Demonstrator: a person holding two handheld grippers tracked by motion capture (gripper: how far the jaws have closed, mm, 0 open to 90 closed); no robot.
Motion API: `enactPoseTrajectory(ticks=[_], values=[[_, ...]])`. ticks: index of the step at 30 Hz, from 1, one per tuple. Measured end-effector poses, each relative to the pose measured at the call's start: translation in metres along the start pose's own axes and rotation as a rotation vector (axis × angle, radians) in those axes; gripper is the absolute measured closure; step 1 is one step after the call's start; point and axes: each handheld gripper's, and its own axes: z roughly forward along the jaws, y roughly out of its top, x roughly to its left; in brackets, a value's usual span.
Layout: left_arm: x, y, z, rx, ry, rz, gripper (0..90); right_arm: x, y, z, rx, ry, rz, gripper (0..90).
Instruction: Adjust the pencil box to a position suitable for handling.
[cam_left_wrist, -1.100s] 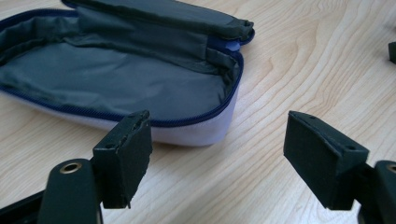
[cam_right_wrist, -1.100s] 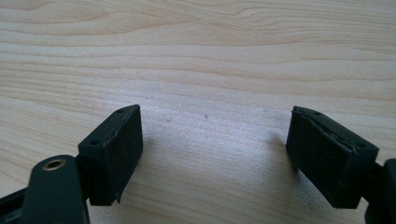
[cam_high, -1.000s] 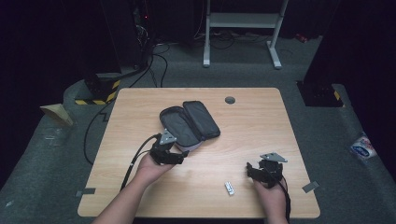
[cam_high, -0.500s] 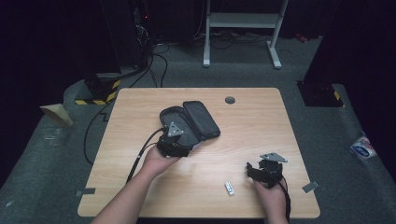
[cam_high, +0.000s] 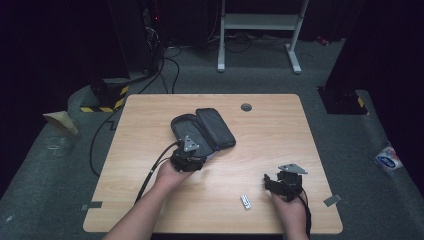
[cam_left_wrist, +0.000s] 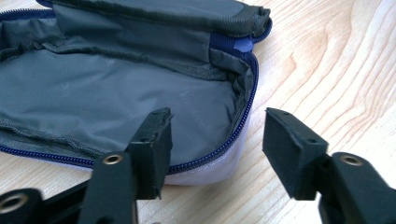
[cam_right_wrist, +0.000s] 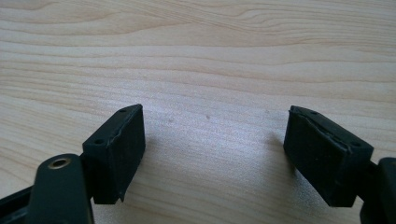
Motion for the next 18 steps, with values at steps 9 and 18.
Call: enactPoseTrajectory(ticks=[9,18], values=[[-0.006,-0.003,-0.001,-0.004,-0.029,0.012,59.1,0.000,0.000,0.000,-0.001,0.001,-0.002,20.8],[-0.018,-0.005,0.000,-0.024,-0.059,0.031,73.6,0.000,0.000,0.000,-0.001,0.003,-0.001,21.2]])
